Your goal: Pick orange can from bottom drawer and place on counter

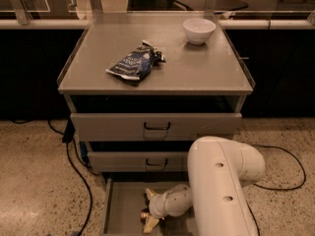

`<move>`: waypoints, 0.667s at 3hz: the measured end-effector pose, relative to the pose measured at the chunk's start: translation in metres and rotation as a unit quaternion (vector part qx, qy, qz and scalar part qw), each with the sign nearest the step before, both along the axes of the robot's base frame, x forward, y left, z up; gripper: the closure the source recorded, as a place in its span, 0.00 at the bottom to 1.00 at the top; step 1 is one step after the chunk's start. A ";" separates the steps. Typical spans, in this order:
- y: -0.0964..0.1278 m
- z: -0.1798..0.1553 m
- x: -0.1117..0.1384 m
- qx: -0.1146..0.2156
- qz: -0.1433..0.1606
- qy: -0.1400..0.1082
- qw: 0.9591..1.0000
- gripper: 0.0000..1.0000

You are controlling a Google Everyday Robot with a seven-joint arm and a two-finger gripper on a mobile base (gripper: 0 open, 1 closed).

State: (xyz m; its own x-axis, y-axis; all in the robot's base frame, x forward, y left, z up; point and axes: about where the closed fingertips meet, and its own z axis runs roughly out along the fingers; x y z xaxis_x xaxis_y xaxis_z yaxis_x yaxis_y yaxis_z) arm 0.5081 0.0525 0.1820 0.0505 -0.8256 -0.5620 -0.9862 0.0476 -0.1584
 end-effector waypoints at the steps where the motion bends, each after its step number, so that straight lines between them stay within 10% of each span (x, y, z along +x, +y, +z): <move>1: -0.003 -0.015 -0.004 0.004 -0.001 -0.002 1.000 0.00; 2: -0.009 -0.014 0.000 0.006 -0.006 -0.007 1.000 0.00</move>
Offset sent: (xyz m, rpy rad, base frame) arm 0.0033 -0.0537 -0.1051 0.0478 -0.0096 -0.0458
